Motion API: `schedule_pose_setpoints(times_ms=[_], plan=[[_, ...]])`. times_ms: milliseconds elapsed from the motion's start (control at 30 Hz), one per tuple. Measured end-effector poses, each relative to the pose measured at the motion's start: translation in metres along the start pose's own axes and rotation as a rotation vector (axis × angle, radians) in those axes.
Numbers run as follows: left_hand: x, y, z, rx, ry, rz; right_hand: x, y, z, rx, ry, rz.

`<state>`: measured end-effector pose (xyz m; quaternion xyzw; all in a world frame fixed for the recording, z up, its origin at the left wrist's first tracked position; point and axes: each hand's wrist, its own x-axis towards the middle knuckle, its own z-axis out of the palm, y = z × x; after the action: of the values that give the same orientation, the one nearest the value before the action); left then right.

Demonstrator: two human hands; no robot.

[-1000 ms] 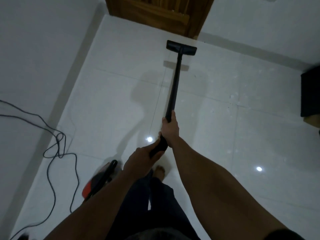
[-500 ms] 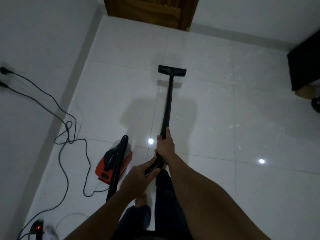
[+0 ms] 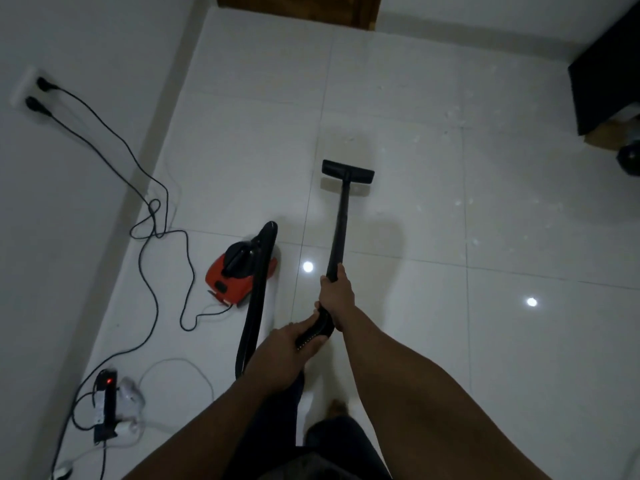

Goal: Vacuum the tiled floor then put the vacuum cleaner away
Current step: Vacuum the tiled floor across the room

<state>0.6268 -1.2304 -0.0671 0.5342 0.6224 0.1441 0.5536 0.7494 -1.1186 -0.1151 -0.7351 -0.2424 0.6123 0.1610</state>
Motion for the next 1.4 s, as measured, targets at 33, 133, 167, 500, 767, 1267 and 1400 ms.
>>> schedule_pose_setpoints(times_ms=[33, 133, 167, 500, 767, 1267, 1400], plan=[[-0.009, 0.0, 0.009, -0.003, -0.006, 0.004, -0.007, 0.011, -0.005, -0.002, -0.007, 0.004], [-0.044, -0.002, 0.045, 0.015, -0.013, 0.005, -0.031, 0.05, -0.026, -0.035, -0.024, 0.0], [-0.053, -0.004, 0.056, 0.026, -0.022, -0.011, -0.038, 0.063, -0.031, -0.046, -0.024, 0.003], [-0.165, -0.032, 0.146, -0.032, -0.098, -0.089, -0.111, 0.197, -0.065, -0.048, -0.002, 0.118], [-0.199, -0.045, 0.175, 0.001, -0.174, -0.081, -0.133, 0.253, -0.078, -0.013, 0.041, 0.157], [-0.188, -0.042, 0.219, 0.082, -0.233, -0.042, -0.115, 0.29, -0.117, 0.034, 0.035, 0.13], [-0.162, -0.023, 0.232, 0.09, -0.213, -0.041, -0.095, 0.272, -0.142, -0.006, 0.02, 0.13]])
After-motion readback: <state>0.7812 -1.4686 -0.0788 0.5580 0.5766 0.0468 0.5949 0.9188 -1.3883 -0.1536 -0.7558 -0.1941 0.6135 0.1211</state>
